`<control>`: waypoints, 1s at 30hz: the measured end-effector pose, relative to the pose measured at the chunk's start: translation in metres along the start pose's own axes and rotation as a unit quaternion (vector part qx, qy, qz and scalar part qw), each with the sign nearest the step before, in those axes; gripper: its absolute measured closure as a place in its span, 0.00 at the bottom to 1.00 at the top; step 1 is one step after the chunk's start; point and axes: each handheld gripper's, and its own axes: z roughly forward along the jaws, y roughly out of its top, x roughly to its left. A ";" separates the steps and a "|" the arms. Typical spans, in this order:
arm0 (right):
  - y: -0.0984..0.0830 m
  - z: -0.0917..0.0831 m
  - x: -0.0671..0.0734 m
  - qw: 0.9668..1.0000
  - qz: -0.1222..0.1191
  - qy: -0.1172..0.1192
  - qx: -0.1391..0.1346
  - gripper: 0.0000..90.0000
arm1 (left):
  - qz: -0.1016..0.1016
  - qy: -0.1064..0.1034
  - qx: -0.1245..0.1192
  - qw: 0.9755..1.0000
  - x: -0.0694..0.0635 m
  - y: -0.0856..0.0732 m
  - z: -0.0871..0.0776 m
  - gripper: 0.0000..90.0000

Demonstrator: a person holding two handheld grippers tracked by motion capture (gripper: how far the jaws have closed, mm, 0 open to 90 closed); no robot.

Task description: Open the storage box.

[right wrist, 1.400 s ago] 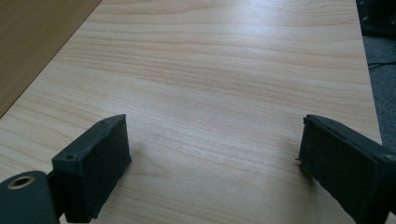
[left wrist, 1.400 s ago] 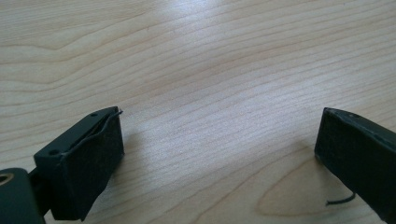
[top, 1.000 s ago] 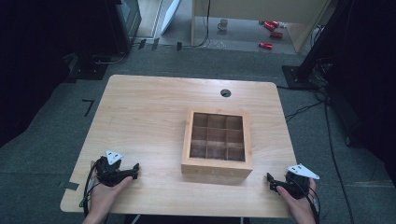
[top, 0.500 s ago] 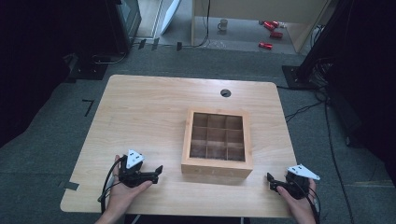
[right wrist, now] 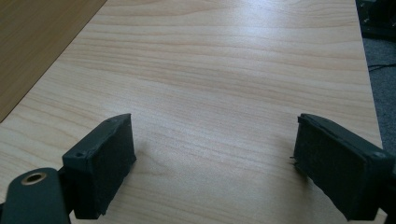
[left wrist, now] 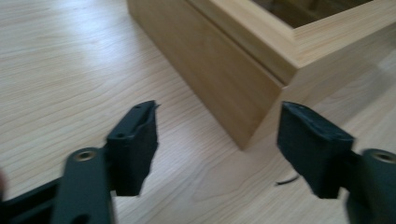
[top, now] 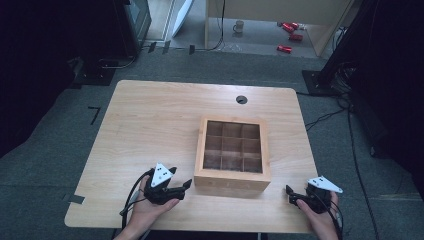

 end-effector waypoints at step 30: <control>0.000 -0.001 -0.001 1.000 0.001 0.003 -0.001 0.14 | -0.009 -0.062 0.013 0.998 -0.007 0.006 0.008 0.79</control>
